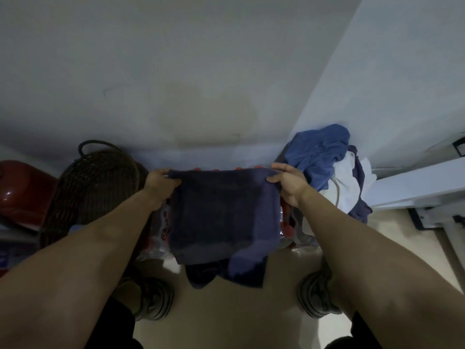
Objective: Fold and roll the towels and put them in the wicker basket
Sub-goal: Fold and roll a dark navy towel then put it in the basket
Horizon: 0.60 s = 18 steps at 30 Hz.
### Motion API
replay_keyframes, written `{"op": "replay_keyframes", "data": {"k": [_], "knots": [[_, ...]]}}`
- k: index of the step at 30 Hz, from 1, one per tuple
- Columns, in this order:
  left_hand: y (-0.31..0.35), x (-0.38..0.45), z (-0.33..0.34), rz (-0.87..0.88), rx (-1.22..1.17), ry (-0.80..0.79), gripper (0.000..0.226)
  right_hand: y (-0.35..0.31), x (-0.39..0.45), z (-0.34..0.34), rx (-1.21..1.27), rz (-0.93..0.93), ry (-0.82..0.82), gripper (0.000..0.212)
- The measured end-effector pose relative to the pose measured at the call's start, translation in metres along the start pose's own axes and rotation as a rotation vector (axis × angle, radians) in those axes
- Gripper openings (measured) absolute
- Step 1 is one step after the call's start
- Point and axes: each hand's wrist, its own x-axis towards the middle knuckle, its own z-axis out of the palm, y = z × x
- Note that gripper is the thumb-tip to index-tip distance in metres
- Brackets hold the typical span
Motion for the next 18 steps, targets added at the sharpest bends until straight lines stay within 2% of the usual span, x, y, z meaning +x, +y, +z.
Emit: {"op": "replay_keyframes", "data": {"k": [4,7,12,18], "knots": [[0.0,0.02,0.013,-0.029,-0.117,0.034,0.015,0.0,0.018,0.006,-0.01,-0.054,0.073,0.031],[0.003,0.035,0.017,0.01,-0.028,0.04,0.02,0.001,0.027,0.009,-0.121,-0.162,0.191,0.025],[0.004,0.048,0.015,0.075,0.003,0.215,0.016,-0.005,0.037,0.02,-0.193,-0.328,0.395,0.028],[0.009,0.048,0.011,0.079,-0.056,0.254,0.009,-0.02,0.027,0.024,-0.406,-0.482,0.461,0.014]]}}
